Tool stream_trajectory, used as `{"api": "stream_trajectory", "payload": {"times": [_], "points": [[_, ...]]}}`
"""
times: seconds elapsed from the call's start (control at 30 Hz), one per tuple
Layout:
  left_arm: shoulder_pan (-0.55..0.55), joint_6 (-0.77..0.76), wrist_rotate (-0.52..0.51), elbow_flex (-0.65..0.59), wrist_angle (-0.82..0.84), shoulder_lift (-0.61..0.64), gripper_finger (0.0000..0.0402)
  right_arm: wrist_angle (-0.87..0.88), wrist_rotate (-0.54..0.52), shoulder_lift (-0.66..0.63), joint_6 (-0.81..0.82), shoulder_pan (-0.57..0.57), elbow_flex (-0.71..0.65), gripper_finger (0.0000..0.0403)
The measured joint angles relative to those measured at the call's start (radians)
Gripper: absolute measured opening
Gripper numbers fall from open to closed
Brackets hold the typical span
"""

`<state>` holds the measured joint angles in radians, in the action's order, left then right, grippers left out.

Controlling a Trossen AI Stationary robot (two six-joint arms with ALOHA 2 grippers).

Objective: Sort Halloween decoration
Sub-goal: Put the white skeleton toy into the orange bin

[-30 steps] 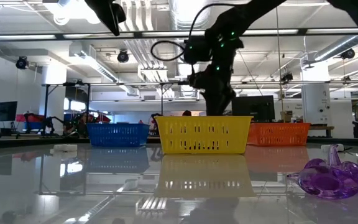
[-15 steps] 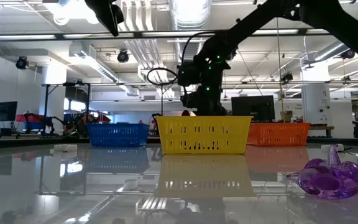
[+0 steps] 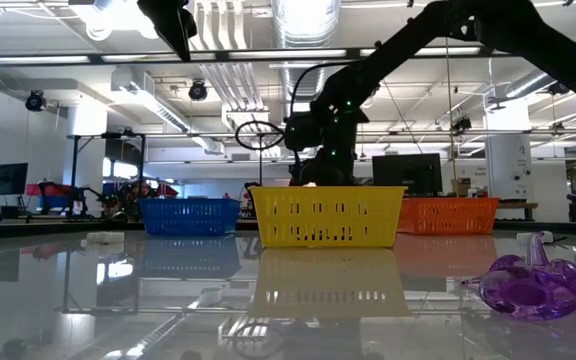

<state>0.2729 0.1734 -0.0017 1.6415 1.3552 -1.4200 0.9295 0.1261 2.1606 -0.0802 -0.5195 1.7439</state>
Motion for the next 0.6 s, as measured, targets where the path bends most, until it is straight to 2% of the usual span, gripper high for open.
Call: {"api": "stream_trajectory", "payload": {"times": [0.17, 0.4, 0.6], "points": [[0.0, -0.009, 0.0, 0.0, -0.001, 0.0, 0.0081, 0.0, -0.001, 0.001, 0.001, -0.001, 0.0, 0.0135], [0.0, -0.03, 0.0, 0.0, -0.001, 0.0, 0.0081, 0.005, 0.006, 0.001, 0.001, -0.005, 0.0, 0.0027], [-0.001, -0.032, 0.0, 0.0, 0.0, 0.0, 0.0081, 0.042, 0.006, -0.015, 0.012, -0.005, -0.001, 0.0016]]}}
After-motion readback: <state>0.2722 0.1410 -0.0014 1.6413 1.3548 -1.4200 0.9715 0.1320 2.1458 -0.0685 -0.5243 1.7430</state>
